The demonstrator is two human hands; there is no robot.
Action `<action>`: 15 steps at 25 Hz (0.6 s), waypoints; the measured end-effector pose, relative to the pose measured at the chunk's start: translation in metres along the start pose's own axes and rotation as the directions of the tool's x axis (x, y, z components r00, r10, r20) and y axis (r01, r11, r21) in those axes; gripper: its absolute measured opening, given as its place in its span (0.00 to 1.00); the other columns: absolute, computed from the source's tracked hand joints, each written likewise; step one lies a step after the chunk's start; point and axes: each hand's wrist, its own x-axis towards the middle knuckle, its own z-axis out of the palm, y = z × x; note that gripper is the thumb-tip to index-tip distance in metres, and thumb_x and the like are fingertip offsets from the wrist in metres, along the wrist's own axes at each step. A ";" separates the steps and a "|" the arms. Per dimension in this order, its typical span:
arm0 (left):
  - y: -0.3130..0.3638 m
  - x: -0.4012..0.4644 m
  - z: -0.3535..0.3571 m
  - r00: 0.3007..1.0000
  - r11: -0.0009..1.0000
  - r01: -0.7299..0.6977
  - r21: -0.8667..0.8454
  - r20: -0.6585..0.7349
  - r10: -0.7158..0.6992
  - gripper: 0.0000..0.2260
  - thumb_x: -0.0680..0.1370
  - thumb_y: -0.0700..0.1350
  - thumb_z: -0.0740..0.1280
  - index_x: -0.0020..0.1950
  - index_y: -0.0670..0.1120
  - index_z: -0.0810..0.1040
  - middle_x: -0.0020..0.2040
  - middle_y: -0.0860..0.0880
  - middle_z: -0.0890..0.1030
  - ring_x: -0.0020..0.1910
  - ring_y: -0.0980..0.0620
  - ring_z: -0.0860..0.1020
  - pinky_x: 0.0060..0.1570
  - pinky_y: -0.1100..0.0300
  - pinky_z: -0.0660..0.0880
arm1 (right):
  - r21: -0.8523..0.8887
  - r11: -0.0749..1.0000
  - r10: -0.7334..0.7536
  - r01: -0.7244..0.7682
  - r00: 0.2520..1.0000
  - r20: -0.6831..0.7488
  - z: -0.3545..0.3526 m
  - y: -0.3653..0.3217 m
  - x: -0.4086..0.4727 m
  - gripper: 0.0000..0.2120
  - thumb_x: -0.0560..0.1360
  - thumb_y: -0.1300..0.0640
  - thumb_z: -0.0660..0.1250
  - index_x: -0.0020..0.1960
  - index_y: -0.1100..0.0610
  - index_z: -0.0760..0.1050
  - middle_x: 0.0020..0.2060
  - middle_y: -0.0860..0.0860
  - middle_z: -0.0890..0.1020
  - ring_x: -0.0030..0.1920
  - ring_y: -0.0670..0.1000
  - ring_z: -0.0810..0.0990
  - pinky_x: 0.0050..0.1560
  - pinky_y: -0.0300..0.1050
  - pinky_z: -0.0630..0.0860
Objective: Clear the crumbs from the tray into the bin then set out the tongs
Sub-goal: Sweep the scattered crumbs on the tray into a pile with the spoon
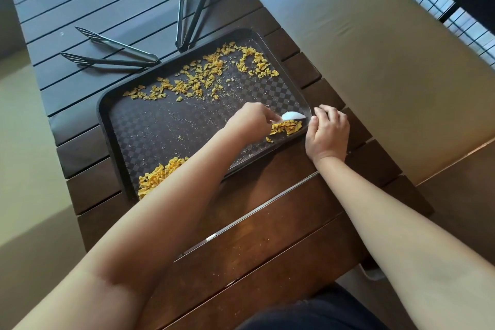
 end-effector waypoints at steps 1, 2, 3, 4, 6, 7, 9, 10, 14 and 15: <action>-0.001 -0.001 0.000 1.000 1.000 -0.009 0.025 0.026 0.008 0.18 0.75 0.37 0.60 0.57 0.54 0.81 0.59 0.50 0.80 0.46 0.50 0.80 0.46 0.56 0.79 | 0.001 1.000 0.000 0.000 1.000 -0.003 0.000 0.000 0.000 0.22 0.75 0.53 0.51 0.55 0.63 0.79 0.54 0.58 0.80 0.53 0.62 0.75 0.55 0.54 0.71; -0.002 -0.003 -0.002 0.999 0.999 -0.006 0.045 0.039 0.004 0.18 0.75 0.37 0.61 0.56 0.55 0.81 0.58 0.51 0.80 0.47 0.50 0.80 0.49 0.55 0.79 | 0.001 1.000 -0.001 0.001 1.000 -0.008 0.001 0.000 0.000 0.22 0.75 0.53 0.52 0.54 0.63 0.79 0.54 0.58 0.80 0.53 0.62 0.76 0.54 0.54 0.71; -0.004 -0.006 -0.005 0.999 0.997 -0.006 0.073 0.044 0.003 0.17 0.75 0.38 0.62 0.56 0.56 0.82 0.57 0.51 0.81 0.45 0.51 0.79 0.49 0.55 0.79 | 0.000 1.000 -0.003 0.003 1.000 -0.012 0.001 0.000 0.000 0.21 0.75 0.53 0.52 0.54 0.63 0.79 0.53 0.58 0.80 0.52 0.62 0.76 0.54 0.54 0.71; -0.007 -0.009 -0.009 0.999 0.994 -0.009 0.108 0.050 0.004 0.16 0.75 0.39 0.63 0.55 0.56 0.82 0.56 0.52 0.81 0.43 0.51 0.79 0.48 0.55 0.79 | 0.000 1.000 -0.004 0.004 1.000 -0.015 0.001 0.000 0.000 0.21 0.75 0.53 0.52 0.54 0.63 0.79 0.53 0.58 0.80 0.52 0.62 0.76 0.54 0.54 0.71; -0.014 -0.018 -0.019 0.996 0.985 -0.011 0.171 0.085 -0.004 0.14 0.76 0.41 0.63 0.56 0.55 0.82 0.54 0.52 0.81 0.41 0.51 0.80 0.45 0.57 0.79 | -0.002 1.000 -0.006 0.006 1.000 -0.014 0.001 0.000 -0.001 0.21 0.75 0.53 0.52 0.54 0.63 0.79 0.53 0.58 0.80 0.52 0.62 0.76 0.54 0.54 0.71; -0.017 -0.022 -0.025 0.994 0.980 -0.008 0.198 0.111 -0.014 0.14 0.76 0.41 0.63 0.56 0.54 0.82 0.53 0.52 0.82 0.41 0.52 0.80 0.43 0.59 0.78 | -0.004 1.000 -0.006 0.006 1.000 -0.012 0.001 0.000 -0.001 0.21 0.75 0.53 0.52 0.54 0.63 0.79 0.54 0.58 0.80 0.53 0.62 0.76 0.54 0.54 0.71; -0.022 -0.026 -0.036 0.988 0.978 -0.003 0.207 0.153 -0.029 0.13 0.76 0.40 0.63 0.55 0.52 0.82 0.51 0.52 0.83 0.41 0.54 0.79 0.41 0.61 0.76 | -0.003 1.000 -0.002 0.002 1.000 -0.014 0.000 0.000 -0.001 0.21 0.75 0.53 0.52 0.54 0.63 0.79 0.54 0.58 0.80 0.53 0.62 0.76 0.55 0.55 0.71; -0.024 -0.025 -0.038 0.988 0.987 -0.001 0.163 0.152 -0.024 0.13 0.76 0.39 0.63 0.55 0.51 0.82 0.49 0.53 0.83 0.39 0.55 0.79 0.38 0.63 0.76 | -0.002 1.000 0.001 -0.001 1.000 -0.013 0.000 0.000 -0.001 0.22 0.75 0.53 0.52 0.54 0.63 0.79 0.54 0.58 0.80 0.53 0.62 0.76 0.55 0.55 0.71; -0.027 -0.006 -0.027 0.998 0.988 0.049 -0.145 -0.022 -0.053 0.13 0.78 0.39 0.62 0.58 0.48 0.81 0.46 0.52 0.82 0.24 0.59 0.67 0.19 0.71 0.65 | 0.001 1.000 -0.002 0.002 1.000 -0.012 0.000 -0.001 -0.001 0.22 0.75 0.53 0.52 0.54 0.63 0.79 0.54 0.58 0.80 0.53 0.63 0.76 0.55 0.55 0.71; -0.025 -0.002 -0.022 0.996 0.985 0.048 -0.164 -0.064 -0.059 0.14 0.78 0.39 0.61 0.59 0.49 0.80 0.50 0.51 0.81 0.24 0.59 0.67 0.20 0.71 0.66 | 0.001 1.000 -0.004 0.004 1.000 -0.014 0.000 -0.001 -0.001 0.22 0.75 0.53 0.52 0.54 0.63 0.79 0.54 0.58 0.80 0.53 0.63 0.76 0.55 0.55 0.71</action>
